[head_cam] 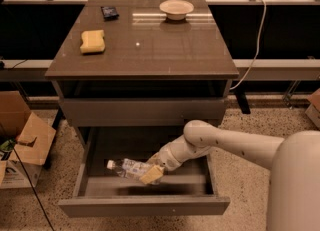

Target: Pick blue plastic bottle from middle drawer and place on counter

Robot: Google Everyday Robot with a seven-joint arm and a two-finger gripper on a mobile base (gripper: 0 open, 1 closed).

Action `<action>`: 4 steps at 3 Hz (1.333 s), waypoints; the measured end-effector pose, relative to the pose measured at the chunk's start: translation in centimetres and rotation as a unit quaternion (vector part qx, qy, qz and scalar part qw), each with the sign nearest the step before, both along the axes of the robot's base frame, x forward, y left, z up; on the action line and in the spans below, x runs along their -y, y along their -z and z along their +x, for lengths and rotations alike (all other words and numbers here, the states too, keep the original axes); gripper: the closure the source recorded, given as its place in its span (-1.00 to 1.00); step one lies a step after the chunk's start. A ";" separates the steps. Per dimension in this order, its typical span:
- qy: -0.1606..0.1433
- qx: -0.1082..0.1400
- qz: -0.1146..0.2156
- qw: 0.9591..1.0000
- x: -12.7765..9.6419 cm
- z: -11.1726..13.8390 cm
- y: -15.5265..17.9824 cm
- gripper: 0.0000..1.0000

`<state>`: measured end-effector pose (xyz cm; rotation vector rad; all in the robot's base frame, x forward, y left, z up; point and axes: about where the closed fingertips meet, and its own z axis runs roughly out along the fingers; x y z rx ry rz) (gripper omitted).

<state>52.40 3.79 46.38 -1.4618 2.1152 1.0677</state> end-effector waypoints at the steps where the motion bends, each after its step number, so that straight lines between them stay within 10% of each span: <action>1: -0.032 0.055 0.006 0.998 2.4 -1.4 -5.2 1.00; 3: -0.083 0.194 -0.027 0.977 6.6 -2.4 -17.5 1.00; 4: -0.109 0.256 -0.074 0.958 7.9 -1.9 -23.4 1.00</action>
Offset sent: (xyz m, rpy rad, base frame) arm -0.0339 -0.0822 0.2126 -0.0302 -0.4747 0.1740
